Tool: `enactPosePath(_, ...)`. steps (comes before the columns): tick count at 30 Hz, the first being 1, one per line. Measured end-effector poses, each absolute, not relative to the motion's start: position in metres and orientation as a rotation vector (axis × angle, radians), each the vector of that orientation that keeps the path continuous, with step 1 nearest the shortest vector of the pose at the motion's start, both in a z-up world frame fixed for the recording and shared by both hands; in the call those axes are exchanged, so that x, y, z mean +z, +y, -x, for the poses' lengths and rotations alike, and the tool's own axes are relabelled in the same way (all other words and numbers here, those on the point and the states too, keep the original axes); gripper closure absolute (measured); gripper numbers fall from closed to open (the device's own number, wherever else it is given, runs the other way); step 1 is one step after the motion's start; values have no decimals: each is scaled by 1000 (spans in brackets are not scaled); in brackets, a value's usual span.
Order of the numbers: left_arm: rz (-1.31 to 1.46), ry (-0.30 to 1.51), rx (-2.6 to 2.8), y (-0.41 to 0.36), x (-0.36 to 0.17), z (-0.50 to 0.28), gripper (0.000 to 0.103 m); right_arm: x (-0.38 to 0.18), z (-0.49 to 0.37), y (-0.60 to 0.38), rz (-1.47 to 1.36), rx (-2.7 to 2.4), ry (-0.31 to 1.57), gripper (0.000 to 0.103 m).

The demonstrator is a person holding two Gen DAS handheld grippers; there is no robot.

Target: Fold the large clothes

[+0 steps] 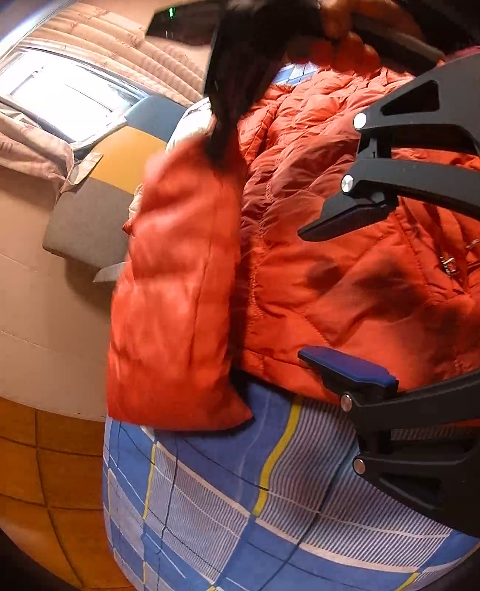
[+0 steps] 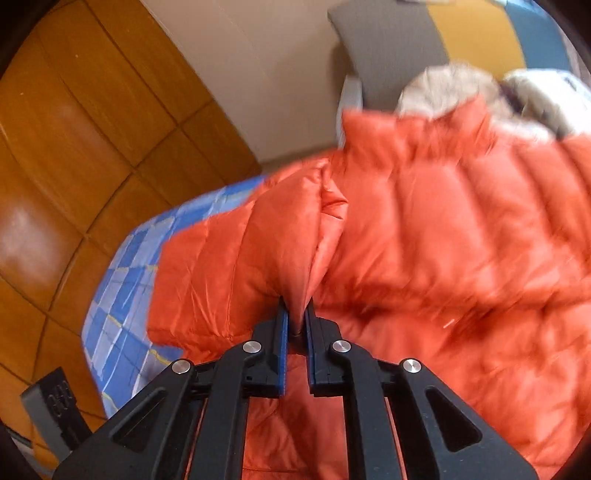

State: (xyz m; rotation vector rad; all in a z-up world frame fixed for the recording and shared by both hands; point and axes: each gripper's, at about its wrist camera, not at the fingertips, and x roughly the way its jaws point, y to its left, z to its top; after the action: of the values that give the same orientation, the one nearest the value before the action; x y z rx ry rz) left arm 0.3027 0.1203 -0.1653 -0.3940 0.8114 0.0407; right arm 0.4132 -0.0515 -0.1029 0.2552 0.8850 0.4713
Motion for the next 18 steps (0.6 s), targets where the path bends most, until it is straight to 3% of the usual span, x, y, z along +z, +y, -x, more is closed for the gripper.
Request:
enactPosePath(7, 365, 828, 63, 112, -161, -320, 43, -77, -427, -138, -269, 279, 786, 97)
enactPosePath(18, 358, 841, 87, 111, -160, -329, 43, -121, -429, -232, -292, 23, 853, 97)
